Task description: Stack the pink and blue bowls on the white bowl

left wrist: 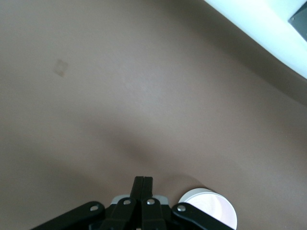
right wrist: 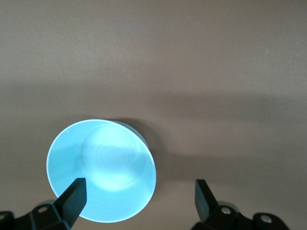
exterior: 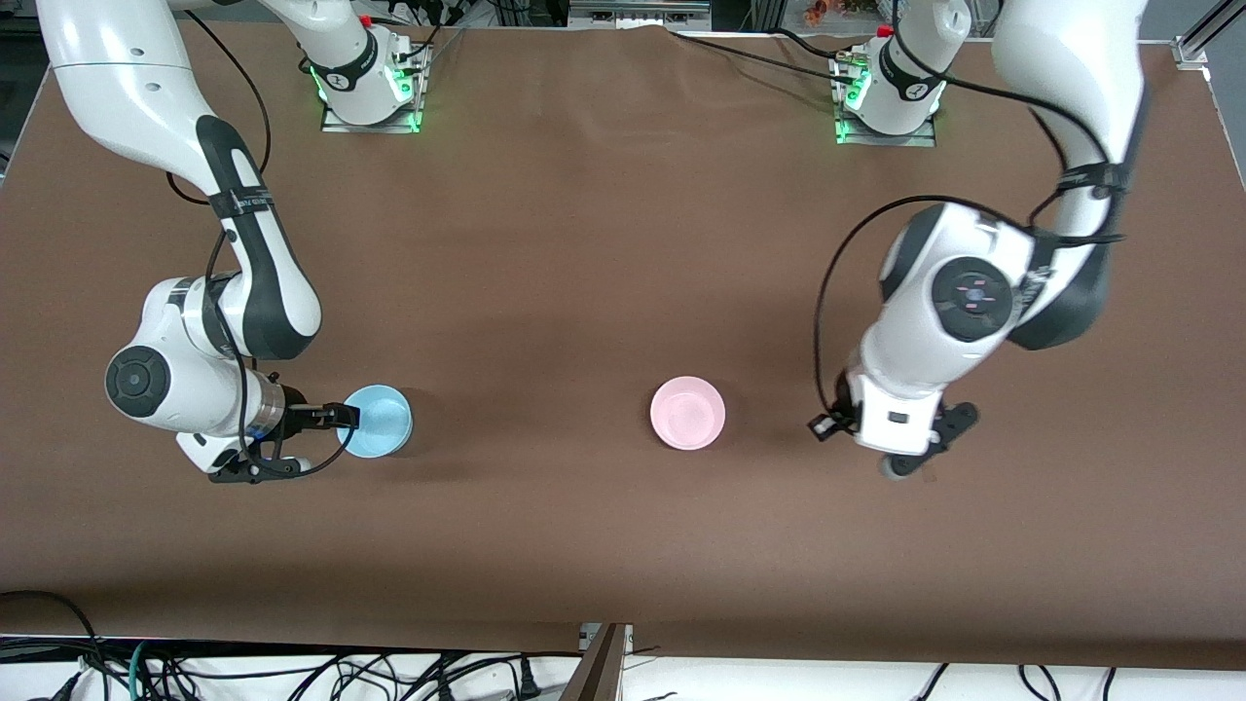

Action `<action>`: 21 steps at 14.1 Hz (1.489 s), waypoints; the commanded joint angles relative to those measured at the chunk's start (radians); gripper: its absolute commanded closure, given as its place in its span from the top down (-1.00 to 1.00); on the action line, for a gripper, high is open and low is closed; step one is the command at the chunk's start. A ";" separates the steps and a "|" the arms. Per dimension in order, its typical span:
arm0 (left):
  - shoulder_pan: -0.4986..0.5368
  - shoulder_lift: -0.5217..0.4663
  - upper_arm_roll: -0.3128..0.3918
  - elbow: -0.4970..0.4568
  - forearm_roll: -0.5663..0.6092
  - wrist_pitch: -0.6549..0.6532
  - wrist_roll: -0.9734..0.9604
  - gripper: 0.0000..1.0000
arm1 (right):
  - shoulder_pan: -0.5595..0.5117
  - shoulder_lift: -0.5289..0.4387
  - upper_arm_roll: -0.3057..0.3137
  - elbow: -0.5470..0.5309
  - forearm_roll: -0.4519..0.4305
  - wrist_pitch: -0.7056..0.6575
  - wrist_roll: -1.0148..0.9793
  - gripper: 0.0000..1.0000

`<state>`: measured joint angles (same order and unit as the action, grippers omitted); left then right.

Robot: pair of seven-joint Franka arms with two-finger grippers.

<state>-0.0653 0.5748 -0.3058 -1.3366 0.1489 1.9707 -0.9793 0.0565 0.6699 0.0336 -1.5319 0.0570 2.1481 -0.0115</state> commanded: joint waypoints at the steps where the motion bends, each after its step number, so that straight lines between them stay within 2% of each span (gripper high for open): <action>1: 0.067 0.000 -0.013 0.071 -0.054 -0.102 0.138 -1.00 | 0.002 -0.013 0.002 -0.008 0.012 -0.001 -0.004 1.00; 3: 0.116 -0.009 -0.012 0.117 -0.084 -0.167 0.233 -1.00 | 0.002 -0.013 0.002 -0.008 0.012 0.001 -0.004 1.00; 5: 0.179 -0.035 -0.012 0.120 -0.121 -0.194 0.316 -1.00 | 0.003 -0.009 0.003 -0.026 0.012 0.004 -0.002 1.00; 7: 0.228 -0.065 -0.010 0.119 -0.135 -0.248 0.449 -1.00 | 0.005 -0.003 0.002 -0.072 0.012 0.062 -0.002 0.94; 13: 0.317 -0.118 -0.007 0.097 -0.134 -0.337 0.666 -1.00 | -0.001 0.011 0.003 -0.094 0.012 0.090 -0.004 0.22; 17: 0.352 -0.173 -0.003 0.034 -0.115 -0.346 0.777 -1.00 | -0.003 0.027 0.003 -0.085 0.014 0.110 -0.002 0.03; 18: 0.357 -0.182 -0.001 0.022 -0.106 -0.346 0.809 -1.00 | -0.003 0.031 0.003 -0.085 0.014 0.118 -0.002 -0.07; 21: 0.357 -0.231 -0.006 -0.041 -0.065 -0.342 0.831 -1.00 | -0.003 0.033 0.003 -0.085 0.014 0.119 -0.002 -0.24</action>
<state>0.2845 0.4194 -0.3041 -1.2864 0.0510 1.6243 -0.1829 0.0573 0.7025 0.0338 -1.6118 0.0571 2.2524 -0.0110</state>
